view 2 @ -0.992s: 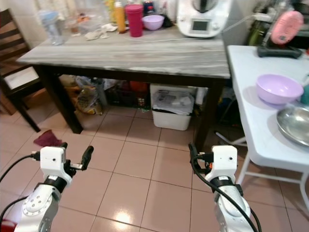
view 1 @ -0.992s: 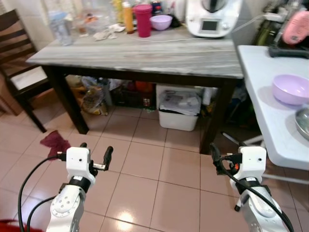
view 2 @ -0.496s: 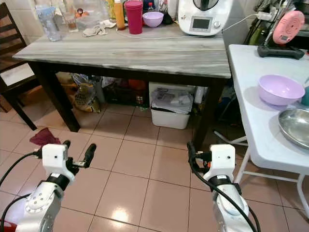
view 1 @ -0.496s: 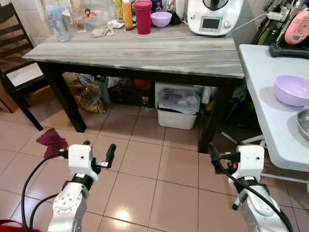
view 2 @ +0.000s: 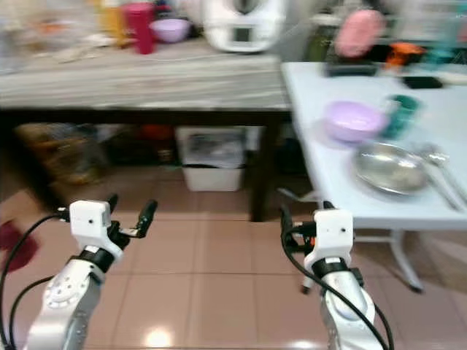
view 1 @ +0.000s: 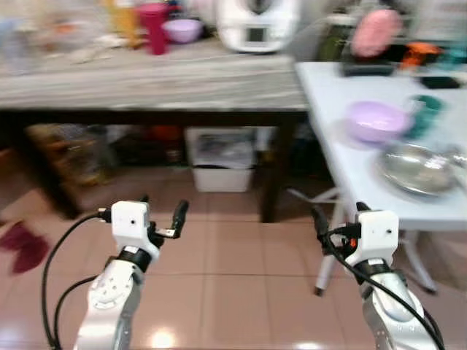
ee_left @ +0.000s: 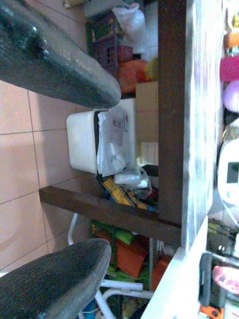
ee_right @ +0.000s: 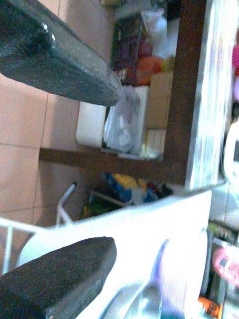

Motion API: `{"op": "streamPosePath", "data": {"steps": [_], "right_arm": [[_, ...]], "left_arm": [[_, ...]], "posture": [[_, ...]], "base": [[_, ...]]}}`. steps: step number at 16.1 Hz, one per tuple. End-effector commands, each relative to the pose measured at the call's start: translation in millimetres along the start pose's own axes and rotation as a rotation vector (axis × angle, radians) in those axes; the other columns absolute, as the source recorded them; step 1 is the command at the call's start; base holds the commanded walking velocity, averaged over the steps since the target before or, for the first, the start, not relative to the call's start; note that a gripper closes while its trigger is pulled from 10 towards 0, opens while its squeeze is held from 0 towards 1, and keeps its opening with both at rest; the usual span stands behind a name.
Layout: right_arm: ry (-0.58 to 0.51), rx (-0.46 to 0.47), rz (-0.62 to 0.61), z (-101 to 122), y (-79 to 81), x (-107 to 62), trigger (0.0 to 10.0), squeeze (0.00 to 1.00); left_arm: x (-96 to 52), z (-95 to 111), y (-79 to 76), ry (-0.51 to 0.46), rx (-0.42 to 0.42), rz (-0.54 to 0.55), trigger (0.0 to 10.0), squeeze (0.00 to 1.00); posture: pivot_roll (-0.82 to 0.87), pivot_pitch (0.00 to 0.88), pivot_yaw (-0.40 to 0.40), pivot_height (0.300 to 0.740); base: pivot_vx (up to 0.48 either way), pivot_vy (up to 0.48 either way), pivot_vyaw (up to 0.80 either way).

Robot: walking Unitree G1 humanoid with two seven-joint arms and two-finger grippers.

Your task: Setting the table

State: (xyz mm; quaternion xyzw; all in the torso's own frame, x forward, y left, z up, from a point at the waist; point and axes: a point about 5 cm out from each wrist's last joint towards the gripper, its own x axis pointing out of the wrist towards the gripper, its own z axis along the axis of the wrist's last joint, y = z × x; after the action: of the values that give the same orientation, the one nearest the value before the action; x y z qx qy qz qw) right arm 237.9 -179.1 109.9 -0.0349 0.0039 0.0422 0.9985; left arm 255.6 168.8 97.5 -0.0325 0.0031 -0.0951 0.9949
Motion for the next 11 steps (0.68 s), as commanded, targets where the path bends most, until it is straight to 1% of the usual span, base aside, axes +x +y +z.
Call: {"op": "streamPosePath", "data": {"steps": [1, 11], "right_arm": [[-0.008, -0.004, -0.009, 4.4, -2.0, -0.2, 10.0, 0.00], [-0.019, -0.002, -0.010, 8.7, 1.0, 1.4, 10.0, 0.00]], "left_arm": [[-2.2, -0.6, 0.6, 0.014, -0.010, 0.006, 10.0, 0.00], [0.6, 0.9, -3.4, 0.017, -0.021, -0.003, 10.0, 0.00]], "posture": [[-0.20, 0.041, 0.026, 0.740], [-0.20, 0.043, 0.027, 0.740]], "base": [[0.000, -0.289, 0.00], [0.000, -0.288, 0.00]]}}
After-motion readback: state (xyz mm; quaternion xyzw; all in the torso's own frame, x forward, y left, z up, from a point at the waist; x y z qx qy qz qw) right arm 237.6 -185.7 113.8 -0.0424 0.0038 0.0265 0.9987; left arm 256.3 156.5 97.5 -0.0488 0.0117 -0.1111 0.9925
